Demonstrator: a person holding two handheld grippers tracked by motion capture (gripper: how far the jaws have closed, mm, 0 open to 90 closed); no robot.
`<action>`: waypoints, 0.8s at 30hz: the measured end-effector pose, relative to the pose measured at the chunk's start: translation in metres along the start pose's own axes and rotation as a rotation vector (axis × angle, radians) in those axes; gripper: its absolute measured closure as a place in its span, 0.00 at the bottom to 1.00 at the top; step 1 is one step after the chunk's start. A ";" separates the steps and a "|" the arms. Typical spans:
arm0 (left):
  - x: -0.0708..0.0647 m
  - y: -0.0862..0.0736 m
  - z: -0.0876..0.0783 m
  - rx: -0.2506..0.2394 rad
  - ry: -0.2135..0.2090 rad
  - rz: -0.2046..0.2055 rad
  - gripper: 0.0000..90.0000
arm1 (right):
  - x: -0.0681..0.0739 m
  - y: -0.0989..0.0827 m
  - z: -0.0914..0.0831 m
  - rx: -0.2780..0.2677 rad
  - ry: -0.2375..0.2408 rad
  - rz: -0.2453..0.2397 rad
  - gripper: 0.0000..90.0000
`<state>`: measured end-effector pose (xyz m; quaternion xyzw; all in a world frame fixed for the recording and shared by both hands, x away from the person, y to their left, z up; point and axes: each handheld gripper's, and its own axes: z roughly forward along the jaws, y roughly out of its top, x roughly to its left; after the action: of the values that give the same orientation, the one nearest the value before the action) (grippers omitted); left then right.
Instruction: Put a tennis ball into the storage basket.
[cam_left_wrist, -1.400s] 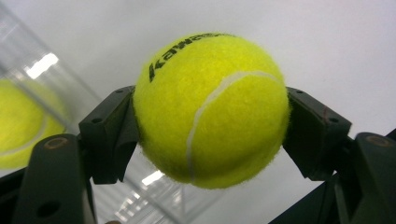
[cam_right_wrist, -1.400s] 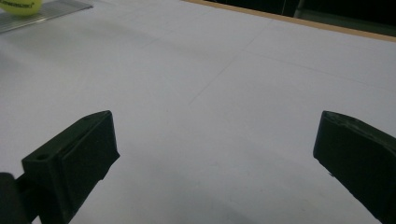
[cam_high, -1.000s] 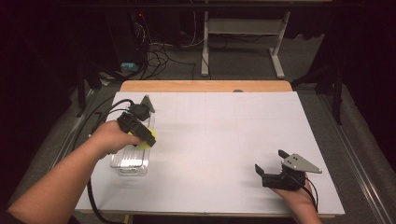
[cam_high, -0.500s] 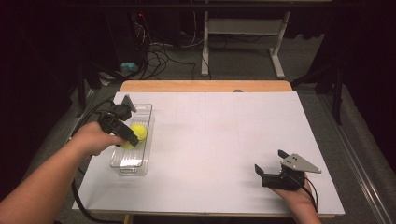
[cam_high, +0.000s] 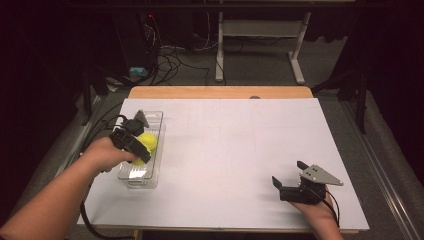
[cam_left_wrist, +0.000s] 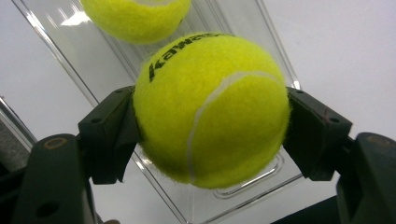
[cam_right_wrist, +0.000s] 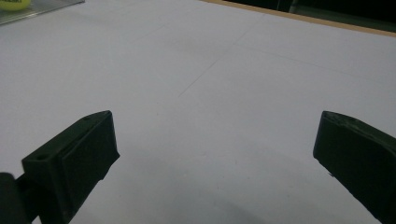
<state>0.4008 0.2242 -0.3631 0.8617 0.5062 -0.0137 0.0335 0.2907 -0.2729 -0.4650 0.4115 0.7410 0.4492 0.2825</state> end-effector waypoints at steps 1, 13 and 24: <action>0.000 0.000 0.002 0.004 -0.001 -0.002 0.29 | 0.000 0.000 0.000 0.000 0.000 -0.001 0.00; 0.003 -0.002 0.014 0.017 0.004 -0.007 0.29 | 0.001 0.000 0.001 0.005 0.001 -0.002 0.00; -0.003 -0.001 -0.006 -0.050 -0.012 0.018 0.01 | 0.001 0.000 0.001 -0.001 0.003 -0.003 0.00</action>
<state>0.3984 0.2230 -0.3574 0.8650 0.4984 -0.0060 0.0583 0.2906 -0.2713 -0.4653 0.4095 0.7419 0.4499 0.2821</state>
